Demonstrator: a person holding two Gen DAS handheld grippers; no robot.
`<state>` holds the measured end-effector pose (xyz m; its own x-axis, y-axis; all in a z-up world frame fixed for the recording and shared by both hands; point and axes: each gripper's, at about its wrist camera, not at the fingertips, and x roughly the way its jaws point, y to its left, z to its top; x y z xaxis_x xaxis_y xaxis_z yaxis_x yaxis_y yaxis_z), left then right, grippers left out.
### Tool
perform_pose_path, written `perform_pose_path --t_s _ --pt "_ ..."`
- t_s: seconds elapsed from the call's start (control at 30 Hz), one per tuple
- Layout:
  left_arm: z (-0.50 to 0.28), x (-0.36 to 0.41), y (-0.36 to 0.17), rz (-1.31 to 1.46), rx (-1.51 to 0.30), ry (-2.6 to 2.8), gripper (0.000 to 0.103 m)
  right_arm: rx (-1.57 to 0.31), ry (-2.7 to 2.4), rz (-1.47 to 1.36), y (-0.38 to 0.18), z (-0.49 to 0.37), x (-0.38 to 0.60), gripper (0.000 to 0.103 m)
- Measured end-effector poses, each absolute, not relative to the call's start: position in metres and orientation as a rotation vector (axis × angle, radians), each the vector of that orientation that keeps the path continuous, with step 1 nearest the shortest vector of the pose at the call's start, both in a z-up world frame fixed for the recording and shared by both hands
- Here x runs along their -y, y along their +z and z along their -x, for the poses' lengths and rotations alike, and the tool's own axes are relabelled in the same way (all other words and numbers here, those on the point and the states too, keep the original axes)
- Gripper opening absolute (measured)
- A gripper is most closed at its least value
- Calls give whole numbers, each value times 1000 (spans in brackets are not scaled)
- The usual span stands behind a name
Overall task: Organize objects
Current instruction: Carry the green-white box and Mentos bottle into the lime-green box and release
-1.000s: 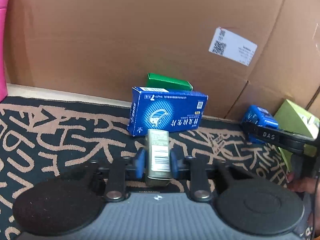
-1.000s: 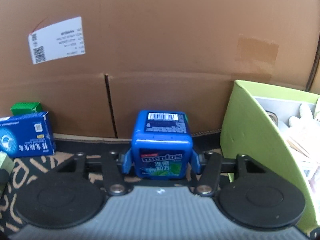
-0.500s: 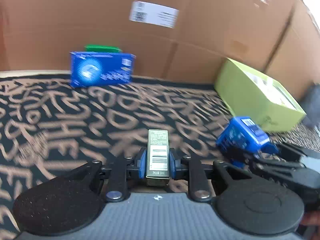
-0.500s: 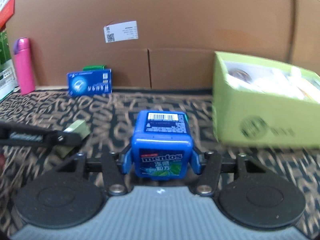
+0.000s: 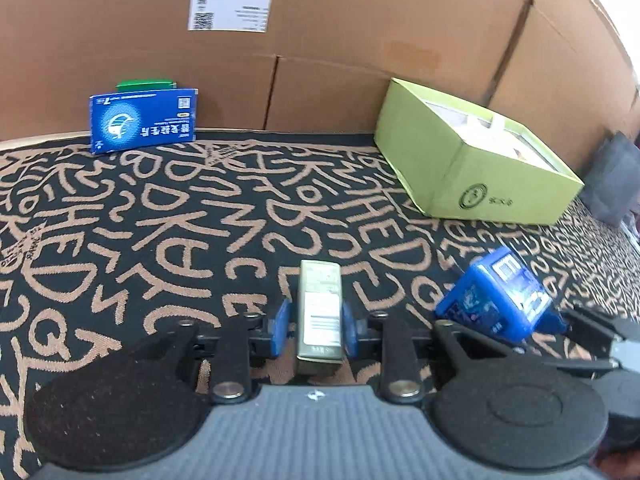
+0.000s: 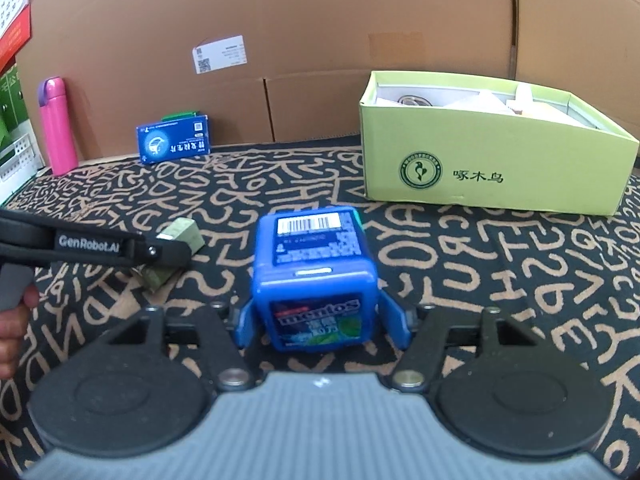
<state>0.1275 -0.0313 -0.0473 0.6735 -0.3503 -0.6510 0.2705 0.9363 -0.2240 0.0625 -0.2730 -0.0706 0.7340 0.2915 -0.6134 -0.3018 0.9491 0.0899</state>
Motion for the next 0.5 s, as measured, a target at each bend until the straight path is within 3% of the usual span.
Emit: perform_pose_path --t_s 0.13,0.23,0.3,0.37,0.43,0.5 --pt "-128 38 -44 83 -755 -352 49 -671 334 22 -71 -62 272 62" --pt "-126 43 -44 62 -749 -345 50 -652 344 35 -69 -61 272 61" --pt "-124 47 -44 34 -743 -342 47 -648 363 36 -69 -61 271 55" --pt "-124 51 -43 12 -744 -343 31 -640 368 30 -70 -60 272 55" --pt "-123 52 -41 12 -753 -347 23 -638 372 9 -69 -60 275 55" --pt "-124 53 -36 39 -765 -372 23 -634 383 -18 -66 -58 281 55"
